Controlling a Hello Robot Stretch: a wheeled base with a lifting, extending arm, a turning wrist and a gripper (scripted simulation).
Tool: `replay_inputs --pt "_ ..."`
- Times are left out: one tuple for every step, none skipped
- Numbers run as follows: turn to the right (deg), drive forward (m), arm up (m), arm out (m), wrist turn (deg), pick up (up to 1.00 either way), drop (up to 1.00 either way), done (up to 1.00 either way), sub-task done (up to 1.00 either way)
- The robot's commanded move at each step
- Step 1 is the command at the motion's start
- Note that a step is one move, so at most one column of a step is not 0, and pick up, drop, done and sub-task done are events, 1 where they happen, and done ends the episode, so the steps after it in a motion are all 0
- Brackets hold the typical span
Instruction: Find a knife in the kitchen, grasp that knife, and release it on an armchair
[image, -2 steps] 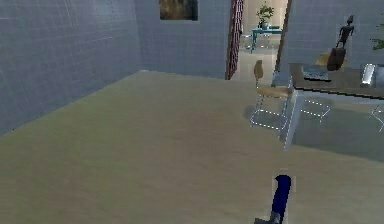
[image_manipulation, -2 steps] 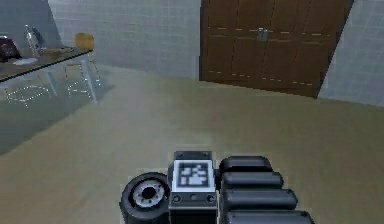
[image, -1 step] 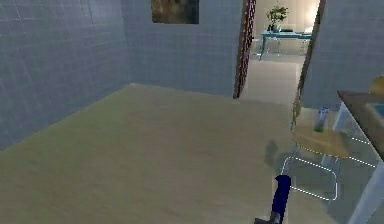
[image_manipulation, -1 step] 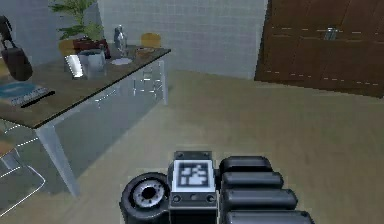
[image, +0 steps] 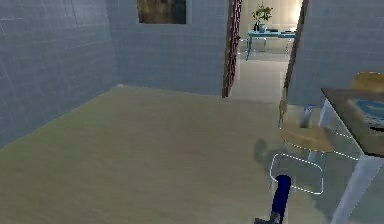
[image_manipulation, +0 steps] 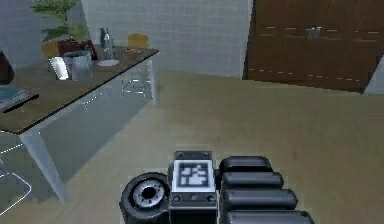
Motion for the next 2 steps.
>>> replay_inputs --pt "0.0 1.00 0.00 0.00 0.0 0.00 0.00 0.00 0.00" --pt "6.0 0.00 0.00 0.00 0.0 0.00 0.00 0.00 0.00"
